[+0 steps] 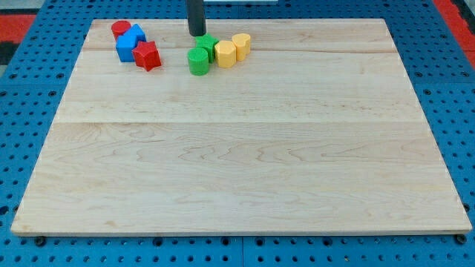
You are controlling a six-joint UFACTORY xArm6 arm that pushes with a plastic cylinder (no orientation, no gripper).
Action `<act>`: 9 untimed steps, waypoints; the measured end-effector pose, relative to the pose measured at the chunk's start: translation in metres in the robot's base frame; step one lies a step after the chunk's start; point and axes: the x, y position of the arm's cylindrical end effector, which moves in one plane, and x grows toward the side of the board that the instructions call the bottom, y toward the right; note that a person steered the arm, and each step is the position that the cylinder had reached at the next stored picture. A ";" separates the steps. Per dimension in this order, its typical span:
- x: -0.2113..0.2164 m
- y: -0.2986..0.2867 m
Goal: Push the green star slightly to the bottom left of the yellow hexagon
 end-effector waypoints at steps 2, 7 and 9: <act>-0.001 0.000; 0.074 0.000; 0.079 -0.004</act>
